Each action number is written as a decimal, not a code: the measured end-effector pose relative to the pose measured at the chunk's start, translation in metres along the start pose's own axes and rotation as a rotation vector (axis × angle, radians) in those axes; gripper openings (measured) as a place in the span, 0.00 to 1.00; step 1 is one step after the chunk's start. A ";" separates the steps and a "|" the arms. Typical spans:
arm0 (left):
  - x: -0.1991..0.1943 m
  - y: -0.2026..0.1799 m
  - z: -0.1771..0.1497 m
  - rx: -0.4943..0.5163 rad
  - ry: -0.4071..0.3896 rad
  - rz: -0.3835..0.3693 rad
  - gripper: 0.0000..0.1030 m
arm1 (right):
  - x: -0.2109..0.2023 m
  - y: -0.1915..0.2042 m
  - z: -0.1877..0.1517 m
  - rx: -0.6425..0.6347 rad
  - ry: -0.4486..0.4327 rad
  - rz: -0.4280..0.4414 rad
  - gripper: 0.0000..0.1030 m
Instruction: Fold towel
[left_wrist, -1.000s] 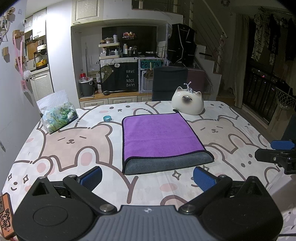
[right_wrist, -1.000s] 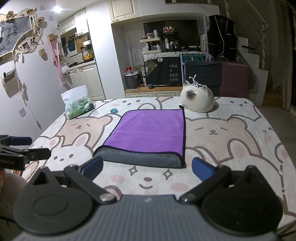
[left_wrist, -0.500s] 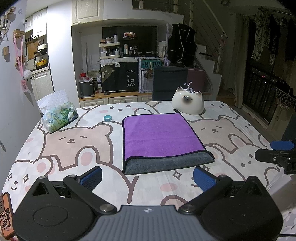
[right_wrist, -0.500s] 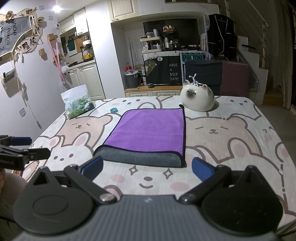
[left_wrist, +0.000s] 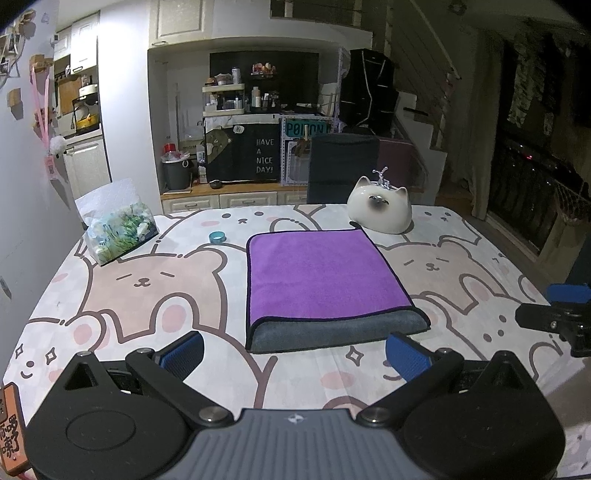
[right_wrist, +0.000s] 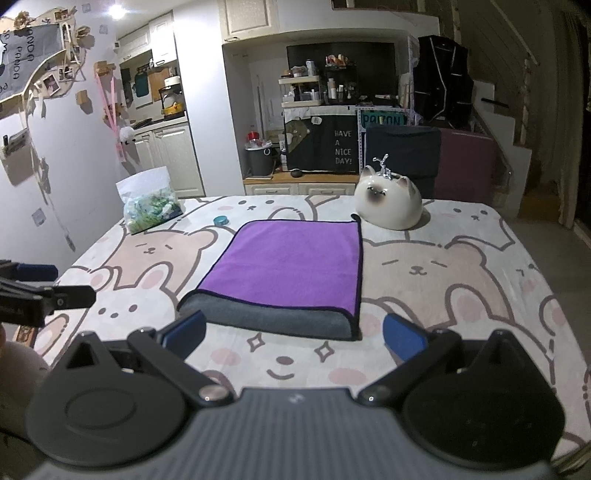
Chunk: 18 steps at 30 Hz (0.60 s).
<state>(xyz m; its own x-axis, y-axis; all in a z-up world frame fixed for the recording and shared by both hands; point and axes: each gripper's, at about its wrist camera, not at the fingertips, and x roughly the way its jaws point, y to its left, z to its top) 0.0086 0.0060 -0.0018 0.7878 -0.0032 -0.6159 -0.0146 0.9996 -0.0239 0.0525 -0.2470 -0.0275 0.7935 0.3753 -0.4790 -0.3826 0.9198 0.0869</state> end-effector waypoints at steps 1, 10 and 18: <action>0.001 -0.001 0.002 0.002 0.001 0.005 1.00 | 0.000 -0.001 0.001 0.002 -0.003 -0.001 1.00; 0.020 -0.004 0.030 0.055 -0.043 0.029 1.00 | 0.011 -0.012 0.021 -0.022 -0.027 -0.031 1.00; 0.049 0.007 0.059 0.049 -0.067 0.011 1.00 | 0.032 -0.027 0.043 -0.017 -0.044 -0.021 1.00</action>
<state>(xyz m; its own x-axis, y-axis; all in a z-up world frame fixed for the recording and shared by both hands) 0.0833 0.0142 0.0145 0.8270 0.0076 -0.5622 0.0058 0.9997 0.0221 0.1087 -0.2547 -0.0073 0.8215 0.3611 -0.4412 -0.3735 0.9256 0.0621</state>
